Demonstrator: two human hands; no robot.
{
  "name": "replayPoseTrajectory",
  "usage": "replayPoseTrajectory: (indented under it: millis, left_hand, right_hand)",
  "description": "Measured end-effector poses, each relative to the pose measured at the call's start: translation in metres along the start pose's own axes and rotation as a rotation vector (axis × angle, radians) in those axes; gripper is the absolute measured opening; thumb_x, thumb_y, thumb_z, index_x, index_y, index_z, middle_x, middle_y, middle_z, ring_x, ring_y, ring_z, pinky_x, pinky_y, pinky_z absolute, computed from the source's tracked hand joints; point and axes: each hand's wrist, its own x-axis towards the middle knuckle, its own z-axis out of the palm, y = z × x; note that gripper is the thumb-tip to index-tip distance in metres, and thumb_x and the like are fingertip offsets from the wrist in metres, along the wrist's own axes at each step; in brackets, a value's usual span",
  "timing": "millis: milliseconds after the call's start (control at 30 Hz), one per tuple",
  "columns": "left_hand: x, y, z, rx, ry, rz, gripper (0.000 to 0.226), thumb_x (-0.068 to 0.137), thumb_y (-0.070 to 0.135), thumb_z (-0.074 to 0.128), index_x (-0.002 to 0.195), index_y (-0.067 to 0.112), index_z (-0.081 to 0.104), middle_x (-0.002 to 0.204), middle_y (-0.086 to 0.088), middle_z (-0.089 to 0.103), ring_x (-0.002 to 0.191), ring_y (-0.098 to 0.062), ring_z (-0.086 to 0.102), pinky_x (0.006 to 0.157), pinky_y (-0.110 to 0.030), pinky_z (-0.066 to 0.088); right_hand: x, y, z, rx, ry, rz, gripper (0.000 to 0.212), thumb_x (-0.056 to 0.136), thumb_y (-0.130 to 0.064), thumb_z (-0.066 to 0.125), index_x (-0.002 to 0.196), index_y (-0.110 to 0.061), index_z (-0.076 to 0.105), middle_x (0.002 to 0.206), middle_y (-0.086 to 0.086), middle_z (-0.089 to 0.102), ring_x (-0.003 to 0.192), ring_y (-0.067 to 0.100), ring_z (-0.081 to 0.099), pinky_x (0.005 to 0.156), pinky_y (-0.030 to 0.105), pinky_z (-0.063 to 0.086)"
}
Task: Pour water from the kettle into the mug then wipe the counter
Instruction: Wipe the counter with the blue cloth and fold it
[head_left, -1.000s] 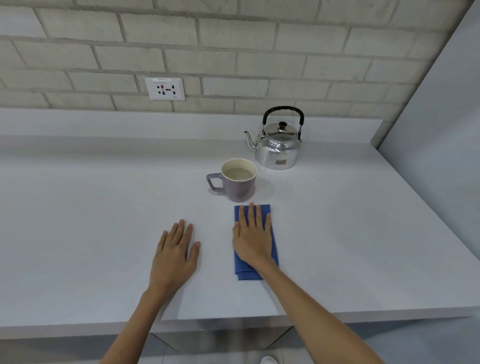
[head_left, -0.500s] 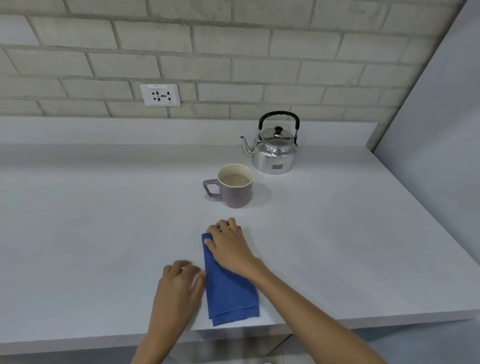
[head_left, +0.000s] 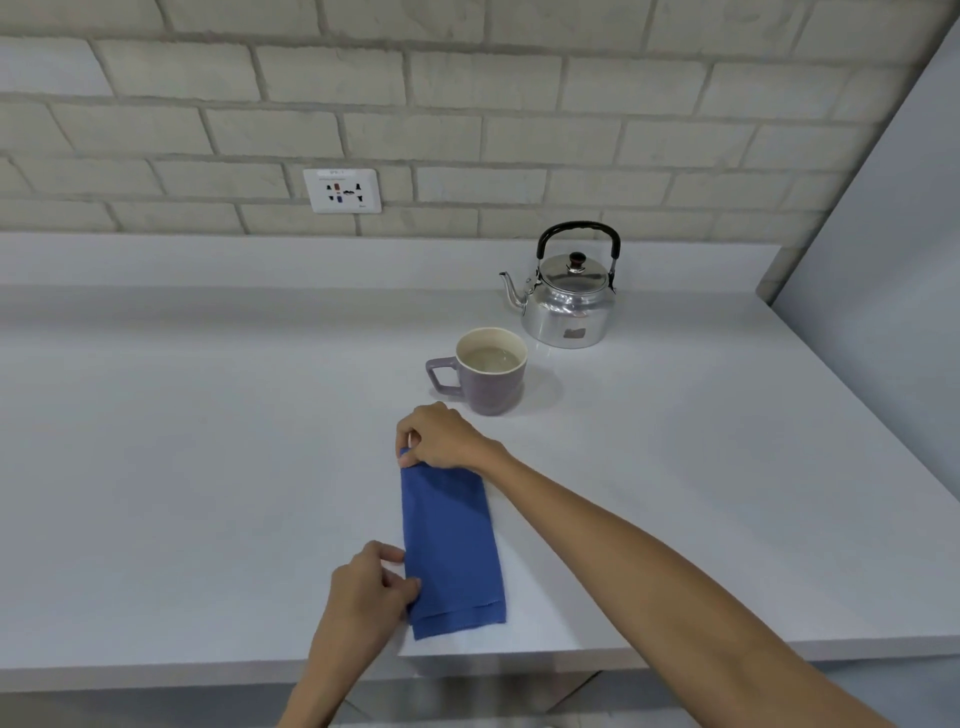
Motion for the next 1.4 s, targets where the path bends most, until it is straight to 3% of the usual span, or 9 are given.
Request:
replayPoseTrajectory:
  millis: [167, 333, 600, 700, 833, 900, 1000, 1167, 1400]
  left_hand:
    - [0.009, -0.013, -0.033, -0.005, 0.111, -0.036, 0.016, 0.079, 0.006, 0.068, 0.093, 0.009, 0.061, 0.052, 0.001, 0.067, 0.055, -0.010, 0.063, 0.050, -0.019, 0.038]
    - [0.014, -0.028, -0.057, 0.013, 0.212, -0.058, 0.014, 0.080, 0.004, 0.067, 0.093, 0.006, 0.062, 0.055, -0.001, 0.068, 0.060, -0.017, 0.063, 0.053, -0.023, 0.039]
    - [0.017, -0.040, -0.060, 0.089, 0.344, -0.037, 0.020, 0.086, 0.002, 0.059, 0.105, -0.002, 0.058, 0.063, -0.010, 0.065, 0.063, -0.021, 0.055, 0.053, -0.028, 0.037]
    - [0.015, -0.040, -0.052, 0.196, 0.409, -0.016, 0.029, 0.085, -0.002, 0.057, 0.114, -0.007, 0.053, 0.086, -0.024, 0.064, 0.081, -0.037, 0.056, 0.067, -0.042, 0.044]
    - [0.013, -0.036, -0.034, 0.394, 0.490, 0.122, 0.047, 0.085, 0.007, 0.063, 0.126, -0.008, 0.047, 0.125, -0.035, 0.046, 0.110, -0.052, 0.043, 0.078, -0.060, 0.045]
    - [0.014, -0.034, -0.024, 0.432, 0.422, 0.221, 0.057, 0.093, 0.030, 0.049, 0.135, -0.007, 0.039, 0.139, -0.033, 0.039, 0.122, -0.051, 0.041, 0.089, -0.062, 0.044]
    - [0.019, -0.036, -0.012, 0.567, 0.270, 0.229, 0.104, 0.078, 0.070, -0.009, 0.143, -0.007, 0.017, 0.152, -0.027, 0.020, 0.141, -0.040, 0.022, 0.111, -0.057, 0.025]
    - [0.026, -0.048, -0.009, 0.641, 0.170, 0.246, 0.099, 0.086, 0.064, -0.008, 0.134, -0.011, 0.035, 0.141, -0.028, 0.040, 0.131, -0.039, 0.038, 0.104, -0.058, 0.032]
    - [0.029, -0.046, -0.012, 0.741, 0.159, 0.169, 0.117, 0.045, 0.073, -0.044, 0.139, 0.010, -0.018, 0.158, -0.011, -0.009, 0.141, -0.016, -0.016, 0.119, -0.045, 0.003]
  right_hand:
    - [0.021, -0.034, 0.014, 0.077, 0.063, -0.024, 0.009, 0.079, 0.002, 0.066, 0.088, -0.001, 0.069, 0.090, 0.008, 0.058, 0.064, 0.023, 0.058, 0.069, 0.039, 0.056]
    - [0.038, -0.061, 0.031, 0.107, 0.124, -0.071, 0.007, 0.083, 0.006, 0.061, 0.087, 0.005, 0.066, 0.104, 0.021, 0.062, 0.095, 0.035, 0.059, 0.075, 0.039, 0.053]
    - [0.046, -0.071, 0.063, 0.163, 0.192, -0.064, 0.014, 0.091, 0.009, 0.046, 0.093, 0.011, 0.060, 0.109, 0.026, 0.051, 0.094, 0.041, 0.056, 0.082, 0.047, 0.052]
    - [0.041, -0.064, 0.070, 0.246, 0.152, -0.082, 0.025, 0.095, 0.005, 0.041, 0.116, 0.006, 0.055, 0.121, 0.025, 0.047, 0.104, 0.037, 0.054, 0.087, 0.041, 0.049]
    - [0.033, -0.058, 0.087, 0.230, 0.152, -0.155, 0.055, 0.095, 0.004, 0.040, 0.146, -0.008, 0.024, 0.152, 0.016, 0.021, 0.129, 0.034, 0.036, 0.103, 0.039, 0.036]
    - [0.029, -0.050, 0.100, 0.081, 0.207, -0.204, 0.059, 0.095, 0.001, 0.044, 0.148, -0.007, 0.020, 0.158, 0.016, 0.011, 0.143, 0.030, 0.012, 0.116, 0.041, 0.018]
    - [0.025, -0.032, 0.113, -0.139, 0.162, -0.165, 0.052, 0.103, -0.018, 0.033, 0.149, -0.005, 0.014, 0.160, 0.015, 0.002, 0.147, 0.026, -0.004, 0.120, 0.043, -0.001]
    - [0.022, -0.023, 0.123, -0.243, 0.167, -0.073, 0.055, 0.105, -0.029, 0.022, 0.151, -0.007, 0.002, 0.161, 0.012, -0.003, 0.147, 0.022, -0.010, 0.119, 0.042, -0.007]
    - [0.014, -0.025, 0.093, -0.023, 0.016, -0.107, 0.053, 0.105, -0.027, 0.021, 0.151, -0.005, 0.004, 0.161, 0.013, -0.003, 0.147, 0.022, -0.009, 0.119, 0.039, -0.006]
